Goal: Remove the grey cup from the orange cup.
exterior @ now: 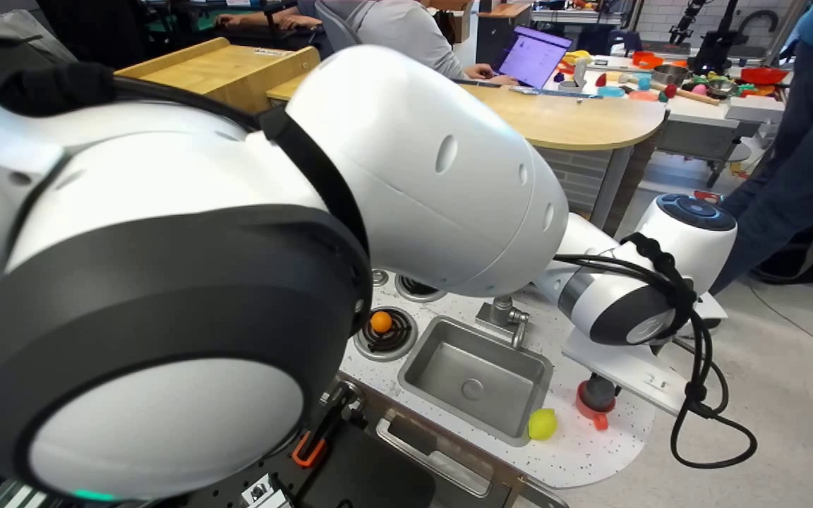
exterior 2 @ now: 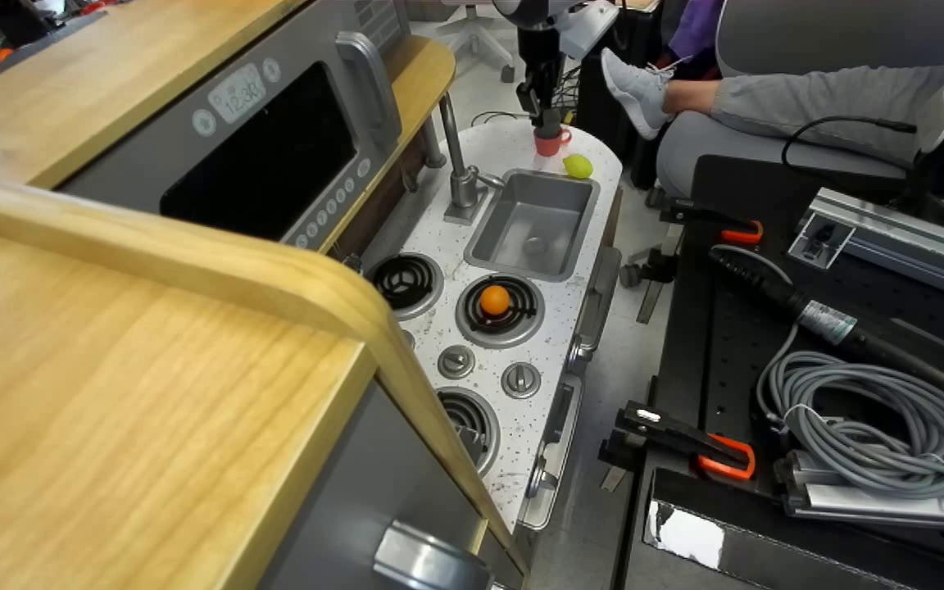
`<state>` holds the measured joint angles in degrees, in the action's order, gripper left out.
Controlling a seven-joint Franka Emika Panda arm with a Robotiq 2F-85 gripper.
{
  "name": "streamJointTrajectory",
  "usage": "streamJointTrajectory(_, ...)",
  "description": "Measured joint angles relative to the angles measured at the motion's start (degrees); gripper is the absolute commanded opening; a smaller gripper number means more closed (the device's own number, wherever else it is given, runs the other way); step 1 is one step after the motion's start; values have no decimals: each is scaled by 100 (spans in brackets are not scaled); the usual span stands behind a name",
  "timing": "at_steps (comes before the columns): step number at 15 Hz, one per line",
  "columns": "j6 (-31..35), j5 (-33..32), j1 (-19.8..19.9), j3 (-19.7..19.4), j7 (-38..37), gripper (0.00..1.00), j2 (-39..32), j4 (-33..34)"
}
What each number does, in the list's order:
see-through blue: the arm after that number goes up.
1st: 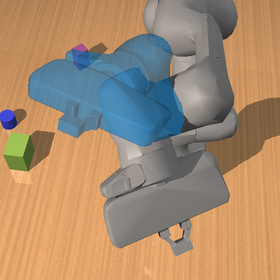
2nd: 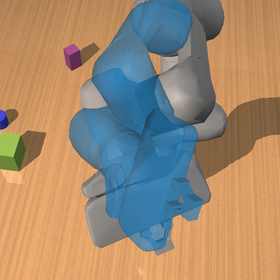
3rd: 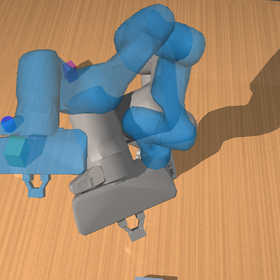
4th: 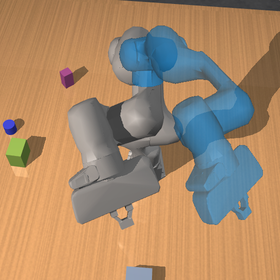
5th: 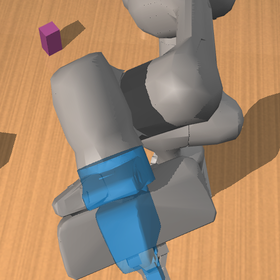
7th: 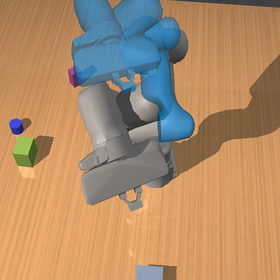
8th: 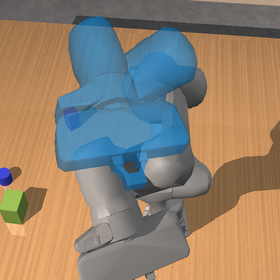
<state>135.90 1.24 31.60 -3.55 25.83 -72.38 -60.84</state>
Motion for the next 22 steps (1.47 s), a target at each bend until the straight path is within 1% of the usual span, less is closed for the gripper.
streamJointTrajectory(6,-31,6,3,-39,0,8,97,128)
streamJointTrajectory(9,-249,16,21,3,9,8,224,113)
streamJointTrajectory(12,-615,22,80,50,65,8,423,24)
streamJointTrajectory(14,-799,22,141,51,101,8,599,-118)
streamJointTrajectory(16,-822,17,204,-7,103,8,760,-316)
streamJointTrajectory(22,-707,-36,236,-365,103,8,1006,-1145)
